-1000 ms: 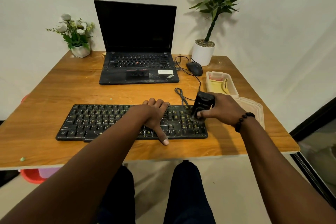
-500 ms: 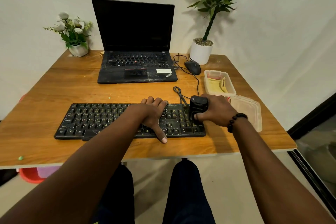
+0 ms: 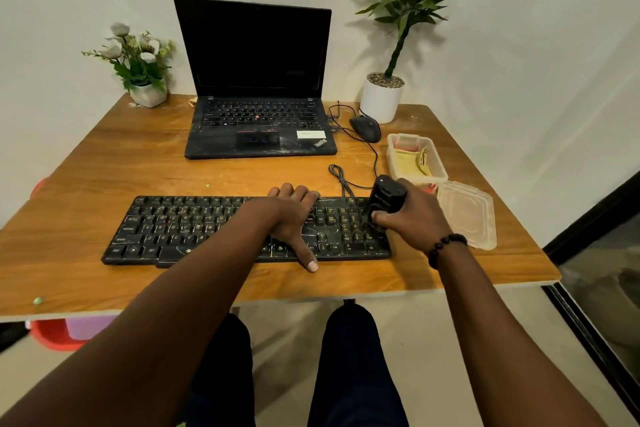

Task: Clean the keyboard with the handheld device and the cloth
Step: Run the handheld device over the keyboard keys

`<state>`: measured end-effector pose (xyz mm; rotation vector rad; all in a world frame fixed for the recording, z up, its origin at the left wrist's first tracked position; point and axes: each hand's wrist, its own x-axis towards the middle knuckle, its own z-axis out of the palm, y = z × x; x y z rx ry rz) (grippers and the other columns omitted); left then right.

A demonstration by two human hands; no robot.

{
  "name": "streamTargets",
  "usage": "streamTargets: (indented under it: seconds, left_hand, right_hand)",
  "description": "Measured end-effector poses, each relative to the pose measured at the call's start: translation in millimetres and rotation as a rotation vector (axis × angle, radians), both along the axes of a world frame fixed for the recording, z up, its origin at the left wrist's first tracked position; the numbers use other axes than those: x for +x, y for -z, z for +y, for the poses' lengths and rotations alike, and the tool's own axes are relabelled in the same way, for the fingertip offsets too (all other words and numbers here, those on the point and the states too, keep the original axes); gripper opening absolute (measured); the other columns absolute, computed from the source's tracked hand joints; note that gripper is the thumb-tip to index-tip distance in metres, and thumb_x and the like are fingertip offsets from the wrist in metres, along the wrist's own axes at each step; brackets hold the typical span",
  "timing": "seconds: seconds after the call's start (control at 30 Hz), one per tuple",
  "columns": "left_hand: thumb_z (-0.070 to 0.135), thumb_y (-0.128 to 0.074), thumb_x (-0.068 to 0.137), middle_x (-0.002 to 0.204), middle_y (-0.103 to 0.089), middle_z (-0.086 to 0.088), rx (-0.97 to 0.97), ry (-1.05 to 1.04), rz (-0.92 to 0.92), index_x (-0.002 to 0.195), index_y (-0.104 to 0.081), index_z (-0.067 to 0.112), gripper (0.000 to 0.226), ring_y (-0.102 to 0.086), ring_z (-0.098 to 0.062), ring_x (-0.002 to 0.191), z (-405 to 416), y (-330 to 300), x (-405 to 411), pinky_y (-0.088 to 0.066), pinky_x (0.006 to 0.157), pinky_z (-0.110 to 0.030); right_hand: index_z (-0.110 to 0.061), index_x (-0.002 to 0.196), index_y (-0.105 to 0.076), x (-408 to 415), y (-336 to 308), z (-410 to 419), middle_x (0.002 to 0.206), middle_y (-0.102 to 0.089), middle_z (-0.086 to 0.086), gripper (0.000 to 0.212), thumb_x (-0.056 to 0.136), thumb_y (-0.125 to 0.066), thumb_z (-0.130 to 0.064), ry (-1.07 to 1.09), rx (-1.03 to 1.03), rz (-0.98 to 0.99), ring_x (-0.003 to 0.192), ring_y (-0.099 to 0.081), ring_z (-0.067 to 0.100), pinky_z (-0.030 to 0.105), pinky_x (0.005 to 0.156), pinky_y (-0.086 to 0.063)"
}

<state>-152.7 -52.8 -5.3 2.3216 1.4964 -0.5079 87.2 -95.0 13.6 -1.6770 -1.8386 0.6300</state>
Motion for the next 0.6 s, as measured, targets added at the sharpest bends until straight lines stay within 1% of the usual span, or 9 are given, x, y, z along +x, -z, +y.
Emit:
streamTargets:
  seconds: [0.1, 0.17, 0.2, 0.27, 0.33, 0.43, 0.53, 0.57, 0.6]
  left_hand:
    - [0.081, -0.079, 0.05, 0.165, 0.004, 0.0, 0.001, 0.001, -0.006, 0.159, 0.009, 0.024, 0.151, -0.002, -0.034, 0.149, 0, 1, -1, -0.014, 0.121, -0.059]
    - [0.081, -0.079, 0.051, 0.165, 0.003, 0.001, 0.002, -0.003, -0.01, 0.159, 0.009, 0.025, 0.15, -0.002, -0.034, 0.148, 0, 1, -1, -0.014, 0.121, -0.059]
    - [0.081, -0.079, 0.051, 0.164, 0.003, 0.0, -0.002, -0.004, -0.006, 0.159, 0.01, 0.024, 0.151, -0.002, -0.034, 0.148, 0, 0, -1, -0.014, 0.12, -0.059]
    - [0.081, -0.079, 0.051, 0.165, 0.004, 0.0, -0.006, 0.002, 0.003, 0.159, 0.01, 0.024, 0.151, -0.002, -0.034, 0.148, 0, 1, -1, -0.014, 0.12, -0.059]
    - [0.08, -0.079, 0.052, 0.165, 0.004, -0.001, -0.005, 0.003, 0.0, 0.159, 0.01, 0.023, 0.15, -0.002, -0.034, 0.149, -1, 0, -1, -0.013, 0.121, -0.059]
    - [0.079, -0.079, 0.053, 0.165, 0.004, -0.002, 0.0, 0.007, -0.002, 0.159, 0.01, 0.021, 0.15, -0.002, -0.034, 0.149, -1, -1, 0, -0.012, 0.121, -0.058]
    - [0.08, -0.079, 0.052, 0.165, 0.003, -0.002, 0.0, 0.009, 0.002, 0.159, 0.009, 0.022, 0.15, -0.003, -0.034, 0.148, -1, -2, 1, -0.013, 0.121, -0.059]
    - [0.08, -0.079, 0.052, 0.165, 0.003, -0.002, 0.0, 0.005, -0.003, 0.159, 0.009, 0.022, 0.15, -0.003, -0.034, 0.148, -1, -2, 0, -0.014, 0.12, -0.059]
    - [0.079, -0.079, 0.052, 0.164, 0.003, -0.002, -0.002, 0.0, -0.008, 0.159, 0.009, 0.022, 0.15, -0.003, -0.034, 0.148, -1, -1, 0, -0.014, 0.12, -0.058]
  right_hand:
    - [-0.019, 0.108, -0.06, 5, 1, -2, 0.098, -0.066, -0.005, 0.042, 0.071, -0.079, -0.026, -0.079, -0.123, -0.04, 0.089, -0.061, 0.013, 0.021, 0.067, -0.047]
    - [-0.021, 0.108, -0.061, 12, -9, -1, 0.095, -0.066, -0.006, 0.041, 0.071, -0.079, -0.029, -0.16, -0.202, -0.079, 0.082, -0.061, 0.01, 0.019, 0.06, -0.044]
    - [-0.021, 0.108, -0.061, 14, -12, -1, 0.094, -0.066, -0.006, 0.041, 0.072, -0.079, -0.028, -0.148, -0.186, -0.066, 0.08, -0.061, 0.009, 0.019, 0.059, -0.044]
    - [-0.021, 0.111, -0.059, 15, -7, -5, 0.097, -0.065, -0.006, 0.044, 0.072, -0.079, -0.026, -0.026, -0.1, -0.005, 0.085, -0.062, 0.01, 0.022, 0.063, -0.05]
    - [-0.02, 0.112, -0.058, 10, 0, -14, 0.098, -0.065, -0.005, 0.045, 0.072, -0.078, -0.025, 0.051, -0.082, 0.029, 0.089, -0.062, 0.013, 0.021, 0.067, -0.049]
    - [-0.02, 0.107, -0.059, 8, 3, -27, 0.095, -0.066, -0.005, 0.041, 0.071, -0.078, -0.026, -0.032, -0.1, -0.054, 0.087, -0.061, 0.012, 0.018, 0.061, -0.043]
    - [-0.023, 0.111, -0.059, 5, 0, -31, 0.097, -0.065, -0.008, 0.042, 0.073, -0.077, -0.025, 0.021, -0.077, 0.1, 0.087, -0.06, 0.007, 0.015, 0.061, -0.042]
    - [-0.022, 0.111, -0.058, 2, 1, -31, 0.097, -0.065, -0.007, 0.042, 0.073, -0.077, -0.025, 0.051, -0.052, 0.105, 0.087, -0.06, 0.008, 0.016, 0.061, -0.043]
    - [-0.021, 0.11, -0.058, -1, 3, -31, 0.097, -0.065, -0.006, 0.043, 0.072, -0.077, -0.025, 0.047, -0.054, 0.062, 0.087, -0.06, 0.01, 0.017, 0.062, -0.045]
